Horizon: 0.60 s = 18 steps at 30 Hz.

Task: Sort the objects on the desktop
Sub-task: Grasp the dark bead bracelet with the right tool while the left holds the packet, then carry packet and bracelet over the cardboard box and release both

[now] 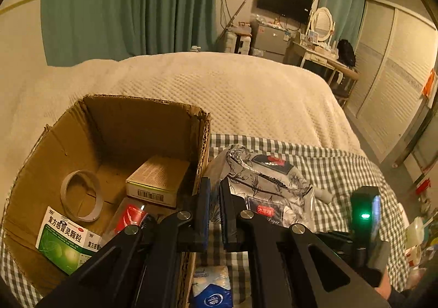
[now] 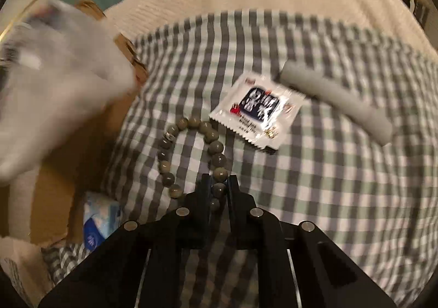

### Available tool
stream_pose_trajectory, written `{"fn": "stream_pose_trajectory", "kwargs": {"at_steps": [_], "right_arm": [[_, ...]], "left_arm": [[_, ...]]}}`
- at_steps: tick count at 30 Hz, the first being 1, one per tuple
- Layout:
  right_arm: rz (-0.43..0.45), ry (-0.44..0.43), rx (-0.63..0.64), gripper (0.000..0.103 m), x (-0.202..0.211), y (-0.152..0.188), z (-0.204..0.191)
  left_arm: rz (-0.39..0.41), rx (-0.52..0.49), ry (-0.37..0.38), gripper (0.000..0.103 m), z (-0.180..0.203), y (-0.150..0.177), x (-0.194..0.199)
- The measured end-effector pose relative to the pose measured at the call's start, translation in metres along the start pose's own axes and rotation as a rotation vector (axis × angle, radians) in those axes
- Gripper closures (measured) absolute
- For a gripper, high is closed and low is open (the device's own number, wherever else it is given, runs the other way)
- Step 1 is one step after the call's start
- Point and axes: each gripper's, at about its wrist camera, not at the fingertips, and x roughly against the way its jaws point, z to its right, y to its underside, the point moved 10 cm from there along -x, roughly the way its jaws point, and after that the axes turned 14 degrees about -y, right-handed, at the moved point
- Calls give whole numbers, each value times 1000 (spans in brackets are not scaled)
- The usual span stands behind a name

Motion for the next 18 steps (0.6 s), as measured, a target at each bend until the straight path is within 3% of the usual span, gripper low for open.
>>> {"fn": "stream_pose_trajectory", "kwargs": {"at_steps": [11, 18], "right_arm": [[120, -8, 98, 92, 100, -18, -29], [177, -69, 152, 92, 132, -35, -86]], "left_arm": [[37, 65, 23, 96, 4, -14, 33], [112, 90, 14, 96, -7, -33, 74]]}}
